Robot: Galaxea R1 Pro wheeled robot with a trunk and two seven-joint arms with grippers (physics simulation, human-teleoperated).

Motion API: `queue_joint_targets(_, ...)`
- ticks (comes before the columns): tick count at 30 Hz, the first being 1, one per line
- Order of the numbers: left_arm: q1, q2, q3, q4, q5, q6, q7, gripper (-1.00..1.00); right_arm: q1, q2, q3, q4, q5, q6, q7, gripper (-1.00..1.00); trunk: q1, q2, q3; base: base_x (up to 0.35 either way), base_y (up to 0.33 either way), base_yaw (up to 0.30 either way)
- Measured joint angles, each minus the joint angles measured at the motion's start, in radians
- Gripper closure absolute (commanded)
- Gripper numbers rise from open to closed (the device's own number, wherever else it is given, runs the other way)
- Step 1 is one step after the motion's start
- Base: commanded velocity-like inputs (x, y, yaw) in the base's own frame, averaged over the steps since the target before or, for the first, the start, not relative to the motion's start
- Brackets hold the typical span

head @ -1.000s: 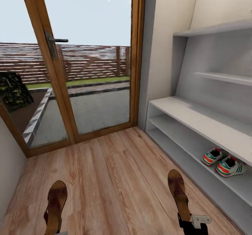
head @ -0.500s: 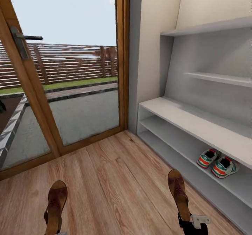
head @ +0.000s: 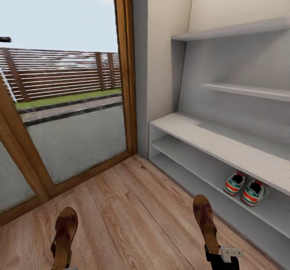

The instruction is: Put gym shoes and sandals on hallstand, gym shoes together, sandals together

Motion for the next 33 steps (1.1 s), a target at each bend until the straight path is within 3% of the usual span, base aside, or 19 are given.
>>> queue_joint_targets(20,0.0,0.0,-0.008,0.0,-0.002,0.0,0.0,1.0,0.0,0.0,0.0,0.0,0.0,0.001,0.0,1.0,0.0,0.0,0.0,0.044,0.028,-0.265)
queue_joint_targets(33,0.0,0.0,-0.007,0.0,-0.002,0.0,0.0,1.0,0.0,-0.001,0.0,0.0,0.0,0.001,0.0,1.0,0.0,0.0,0.0,0.173,0.241,-0.265)
